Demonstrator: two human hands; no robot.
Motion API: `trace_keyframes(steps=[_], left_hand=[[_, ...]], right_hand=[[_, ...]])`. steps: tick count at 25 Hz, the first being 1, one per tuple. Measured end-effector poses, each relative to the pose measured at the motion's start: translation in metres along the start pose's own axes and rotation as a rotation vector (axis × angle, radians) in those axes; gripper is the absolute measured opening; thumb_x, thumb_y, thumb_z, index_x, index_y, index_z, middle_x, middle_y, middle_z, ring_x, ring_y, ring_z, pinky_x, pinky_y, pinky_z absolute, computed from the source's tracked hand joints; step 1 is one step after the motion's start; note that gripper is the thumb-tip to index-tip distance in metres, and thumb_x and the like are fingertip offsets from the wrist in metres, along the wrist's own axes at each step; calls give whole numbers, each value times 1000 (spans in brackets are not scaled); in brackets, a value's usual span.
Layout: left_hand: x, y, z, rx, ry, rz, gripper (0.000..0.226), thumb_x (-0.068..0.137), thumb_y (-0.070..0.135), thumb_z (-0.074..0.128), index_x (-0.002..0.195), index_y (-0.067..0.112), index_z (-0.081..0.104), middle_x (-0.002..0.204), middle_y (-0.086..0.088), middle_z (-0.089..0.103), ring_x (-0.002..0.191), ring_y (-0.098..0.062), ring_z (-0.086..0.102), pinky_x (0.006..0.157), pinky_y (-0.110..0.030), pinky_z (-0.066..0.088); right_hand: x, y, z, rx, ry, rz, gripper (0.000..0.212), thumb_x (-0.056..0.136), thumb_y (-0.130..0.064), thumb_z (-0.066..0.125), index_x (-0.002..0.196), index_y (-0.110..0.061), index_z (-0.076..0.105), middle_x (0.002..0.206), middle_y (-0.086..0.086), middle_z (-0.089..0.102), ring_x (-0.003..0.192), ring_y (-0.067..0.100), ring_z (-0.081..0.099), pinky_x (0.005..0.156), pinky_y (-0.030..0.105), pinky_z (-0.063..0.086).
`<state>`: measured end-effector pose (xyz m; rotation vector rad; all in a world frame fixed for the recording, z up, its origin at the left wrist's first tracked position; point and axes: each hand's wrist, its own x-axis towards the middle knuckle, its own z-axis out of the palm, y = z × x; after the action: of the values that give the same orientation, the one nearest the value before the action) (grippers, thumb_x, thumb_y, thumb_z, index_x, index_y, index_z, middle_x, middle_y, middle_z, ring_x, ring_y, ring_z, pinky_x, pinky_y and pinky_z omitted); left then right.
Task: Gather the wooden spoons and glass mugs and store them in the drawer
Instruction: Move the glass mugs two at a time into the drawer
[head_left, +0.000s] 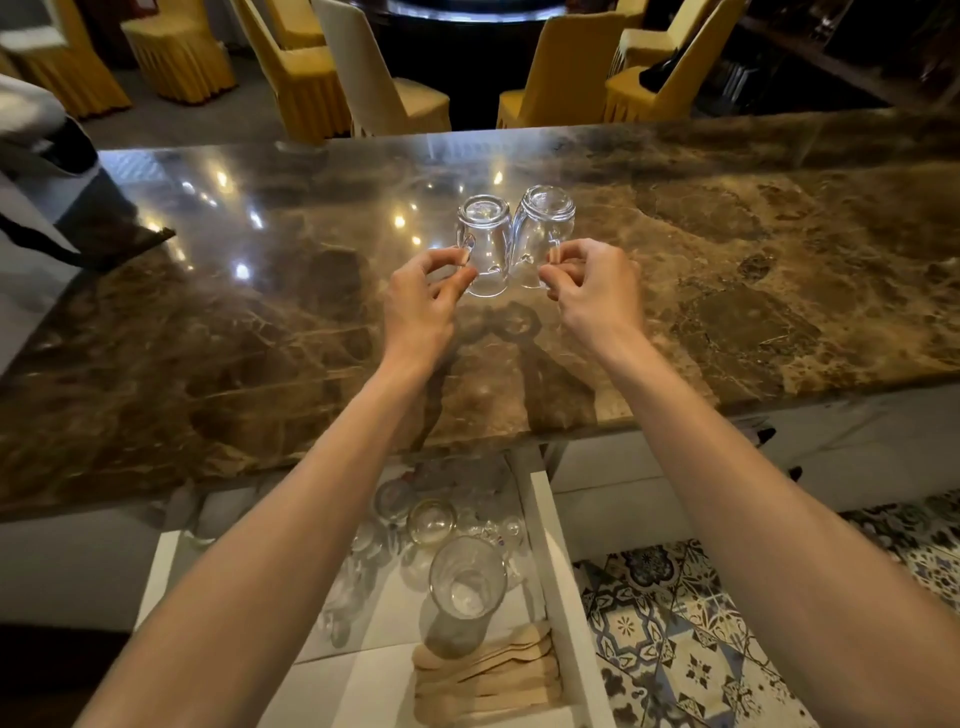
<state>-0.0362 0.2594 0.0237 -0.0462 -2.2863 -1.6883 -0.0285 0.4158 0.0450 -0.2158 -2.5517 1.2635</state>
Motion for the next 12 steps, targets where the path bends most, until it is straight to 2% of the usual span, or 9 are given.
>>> trace_keyframes(steps=[3,8,12], left_hand=[[-14,2,-26,8,-5,19,24,83,18,69,106,9,66,102,3,66,93,-8,65,78,-10,51],[-35,7,-67,27,-22,8,23,82,16,69,105,10,66,102,0,68,94,-11,65,86,-28,54],[-55,8,-96,54,-24,30,25,82,19,70,106,13,66,100,6,67,90,0,64,81,-18,53]], right_hand=[[-23,-14,3,21,2,-15,4,84,-20,67,88,-18,67,84,4,73,83,22,69,80,45,54],[-56,-35,8,39,-25,-52,8,84,-18,68,91,-14,68,88,6,73,84,19,69,81,43,55],[-84,-49,13,61,-38,-78,7,83,-17,69,89,-15,68,87,7,73,83,21,69,80,44,55]])
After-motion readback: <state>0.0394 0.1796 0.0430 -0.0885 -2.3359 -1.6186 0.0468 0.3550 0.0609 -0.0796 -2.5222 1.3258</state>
